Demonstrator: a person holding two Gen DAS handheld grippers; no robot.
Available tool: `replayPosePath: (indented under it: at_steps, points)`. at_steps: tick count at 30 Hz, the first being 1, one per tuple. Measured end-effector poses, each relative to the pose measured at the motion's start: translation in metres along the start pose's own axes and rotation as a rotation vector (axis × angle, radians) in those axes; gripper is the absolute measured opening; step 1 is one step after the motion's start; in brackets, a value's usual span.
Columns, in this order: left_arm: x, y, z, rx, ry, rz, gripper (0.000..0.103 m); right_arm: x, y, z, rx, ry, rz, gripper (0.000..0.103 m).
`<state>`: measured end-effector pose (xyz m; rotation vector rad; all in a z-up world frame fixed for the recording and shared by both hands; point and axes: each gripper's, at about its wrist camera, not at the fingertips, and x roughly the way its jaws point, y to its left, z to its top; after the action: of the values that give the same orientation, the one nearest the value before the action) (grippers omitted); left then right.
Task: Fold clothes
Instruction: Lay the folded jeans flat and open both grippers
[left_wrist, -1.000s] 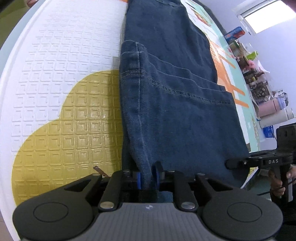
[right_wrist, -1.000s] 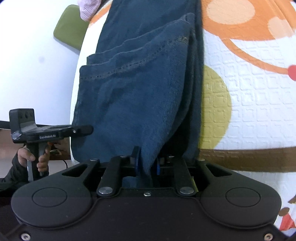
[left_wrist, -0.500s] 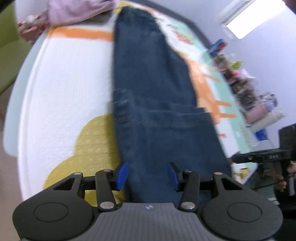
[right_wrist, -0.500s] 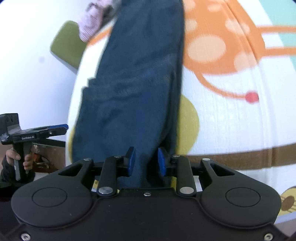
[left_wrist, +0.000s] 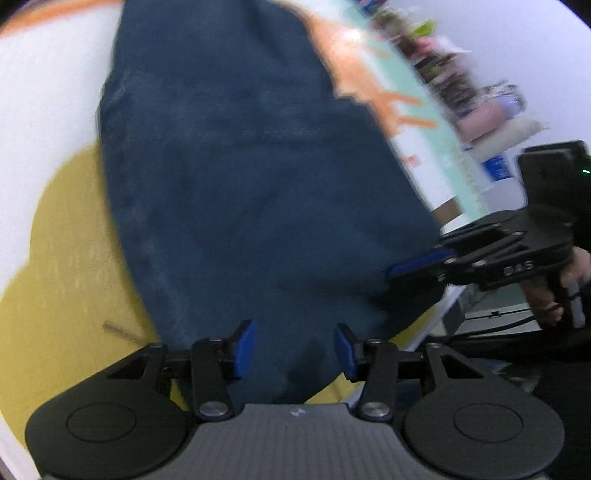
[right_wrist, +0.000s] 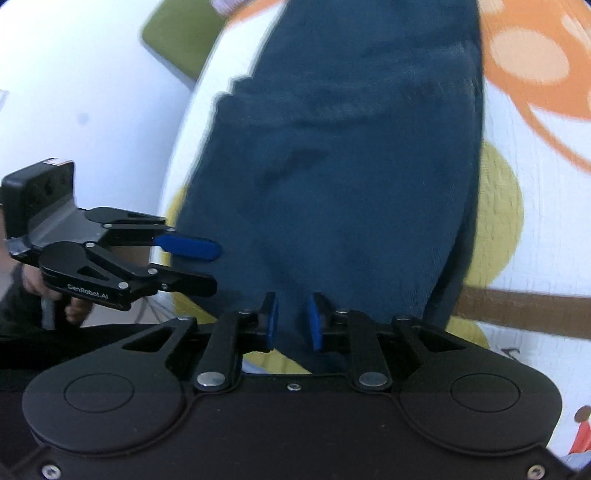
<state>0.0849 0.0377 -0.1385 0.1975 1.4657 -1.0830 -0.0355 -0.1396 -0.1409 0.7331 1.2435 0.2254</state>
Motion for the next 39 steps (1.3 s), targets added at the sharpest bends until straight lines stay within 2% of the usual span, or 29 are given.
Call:
replayPosePath:
  at_steps: [3, 6, 11, 14, 16, 21, 24, 27, 34, 39]
  points:
    - [-0.002, 0.016, -0.005, -0.057, 0.0, -0.02, 0.032, 0.003, -0.013, -0.001, 0.045, 0.014, -0.014, 0.009]
    - [-0.003, 0.029, -0.009, -0.09, 0.006, -0.001, 0.014, 0.002, -0.024, -0.004, 0.065, 0.032, -0.047, 0.0]
    - [-0.011, 0.041, -0.014, -0.109, 0.009, 0.004, 0.011, 0.0, -0.046, -0.015, 0.139, 0.033, -0.03, 0.0]
    - [-0.02, 0.033, -0.012, -0.072, -0.005, 0.032, 0.012, -0.004, -0.045, -0.016, 0.133, 0.027, -0.051, 0.0]
    - [-0.028, 0.025, -0.007, -0.043, -0.026, 0.057, 0.025, -0.019, -0.038, -0.015, 0.107, 0.002, -0.063, 0.002]
    - [-0.051, -0.003, 0.01, 0.046, -0.137, 0.099, 0.04, -0.051, -0.012, -0.004, 0.043, -0.114, -0.06, 0.003]
    - [-0.056, -0.018, 0.022, 0.079, -0.182, 0.184, 0.04, -0.053, 0.005, 0.004, -0.004, -0.154, -0.094, 0.004]
    - [-0.053, -0.024, 0.029, 0.073, -0.206, 0.265, 0.044, -0.047, 0.02, 0.008, -0.051, -0.162, -0.174, 0.004]
    - [-0.023, -0.026, 0.037, 0.016, -0.166, 0.38, 0.044, -0.011, 0.037, 0.007, -0.126, -0.107, -0.408, 0.004]
    - [-0.006, -0.016, 0.029, -0.009, -0.121, 0.402, 0.044, 0.004, 0.036, 0.002, -0.129, -0.075, -0.478, 0.004]
